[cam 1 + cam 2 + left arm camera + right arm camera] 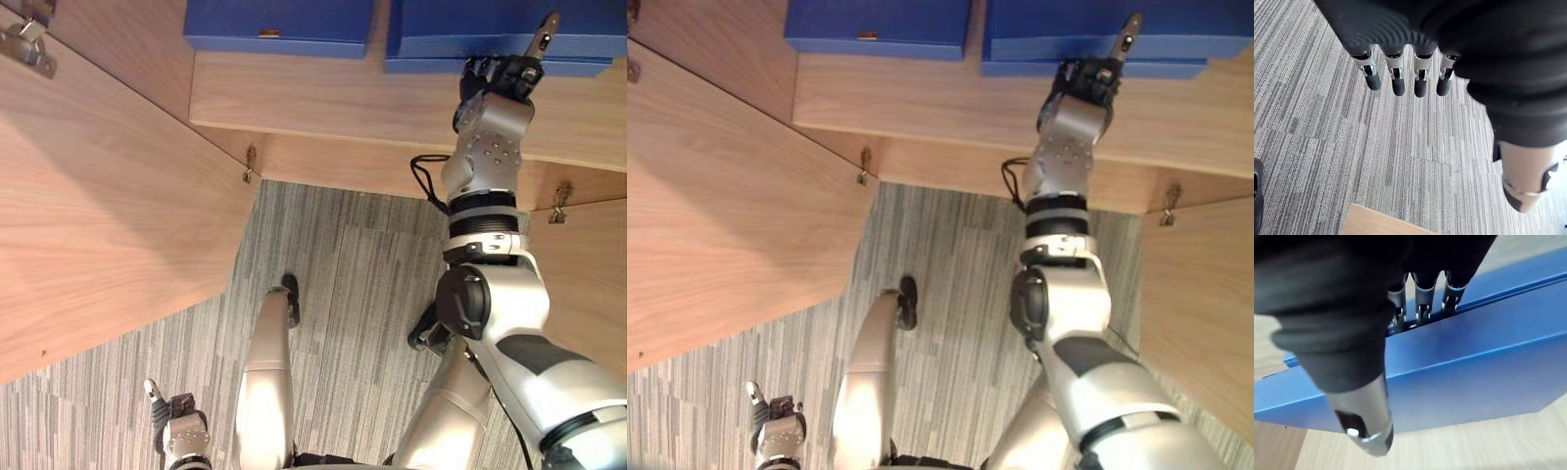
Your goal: Walk over to the cabinet, pick up the folder, carry it to the office cabinet, place the folder inside the office cabinet, then close the office cabinet door
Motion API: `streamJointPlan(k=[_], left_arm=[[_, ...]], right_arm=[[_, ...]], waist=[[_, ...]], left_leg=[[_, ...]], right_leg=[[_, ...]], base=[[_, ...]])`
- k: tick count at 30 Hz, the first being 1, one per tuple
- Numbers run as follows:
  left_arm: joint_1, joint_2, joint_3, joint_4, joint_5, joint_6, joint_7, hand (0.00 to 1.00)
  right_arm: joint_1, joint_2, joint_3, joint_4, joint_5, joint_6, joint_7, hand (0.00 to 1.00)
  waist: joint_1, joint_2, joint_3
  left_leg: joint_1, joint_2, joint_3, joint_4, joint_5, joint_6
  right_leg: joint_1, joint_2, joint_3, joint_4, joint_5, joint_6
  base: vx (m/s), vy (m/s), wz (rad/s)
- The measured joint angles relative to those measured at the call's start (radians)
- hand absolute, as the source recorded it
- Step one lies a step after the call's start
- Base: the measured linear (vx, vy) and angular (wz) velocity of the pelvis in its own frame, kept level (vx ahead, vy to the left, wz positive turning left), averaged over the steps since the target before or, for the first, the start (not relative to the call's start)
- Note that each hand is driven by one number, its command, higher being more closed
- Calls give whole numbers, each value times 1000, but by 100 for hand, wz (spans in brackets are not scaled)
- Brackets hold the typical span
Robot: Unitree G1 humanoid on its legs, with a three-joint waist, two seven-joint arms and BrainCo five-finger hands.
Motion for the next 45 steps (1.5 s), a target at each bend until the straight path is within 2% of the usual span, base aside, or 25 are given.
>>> streamJointPlan(k=[8, 11, 19, 20, 23, 29, 35, 39, 42, 45], left_arm=[[-2, 0, 0, 10, 0, 0, -1, 0], [-3, 1, 0, 18, 0, 0, -5, 0], [-3, 9, 0, 40, 0, -1, -24, 0], [-3, 13, 0, 43, 0, -1, -28, 0], [-3, 20, 0, 50, 0, -1, -35, 0], [-3, 41, 0, 71, -1, -2, -57, 0], [-3, 42, -1, 85, 0, -2, -77, 0], [-2, 48, -1, 90, 1, -2, -96, 0], [-1, 63, -2, 110, 7, -2, -106, 0], [1, 75, -2, 119, 9, -2, -116, 0]], right_arm=[[97, 5, -17, -27, -183, 40, -23, 0], [99, 5, 7, -28, -211, 79, -11, 0], [113, -18, 228, 18, -422, 243, 74, 0], [113, -22, 280, 35, -478, 279, 107, 0], [113, -24, 342, 49, -508, 309, 141, 0], [113, -43, 436, 64, -515, 334, 207, 0], [112, -92, 506, 111, -688, 373, 258, 0], [111, -145, 543, 137, -878, 416, 307, 0], [110, -164, 544, 155, -941, 424, 321, 0], [109, -192, 543, 166, -953, 424, 325, 0]], waist=[[-14, -1, 1], [-21, -1, 1], [-32, -10, 7], [-32, -11, 7], [-32, -12, 8], [-31, -30, 18], [-31, -32, 20], [-31, -32, 20], [-31, -33, 20], [-32, -39, 24]], left_leg=[[21, 8, 10, -15, 0, 0], [21, 15, 14, -16, 0, 0], [22, 20, 15, -17, 0, 0], [22, 20, 16, -17, 0, 0], [22, 20, 16, -18, 0, 0], [23, 20, 16, -17, 0, 0], [24, 20, 18, -18, 1, 1], [25, 20, 19, -19, 2, 3], [29, 19, 19, -21, 2, 4], [34, 18, 22, -30, 5, 7]], right_leg=[[18, 11, 0, -23, 10, 2], [18, 18, 0, -32, 15, 2], [18, 24, 0, -40, 22, 3], [19, 24, 0, -43, 24, 4], [20, 24, 0, -45, 26, 5], [21, 24, 0, -46, 27, 5], [25, 26, 0, -57, 36, 8], [30, 28, 0, -66, 42, 9], [35, 27, 0, -67, 42, 9], [38, 28, -1, -76, 47, 10]], base=[[-2, 28, -5], [9, 47, -6], [-7, 33, -2], [-7, 39, -1], [-3, 40, -1], [-3, 31, 0], [-7, 43, -1], [-10, 48, -1], [-8, 34, 0], [-5, 33, -1]])
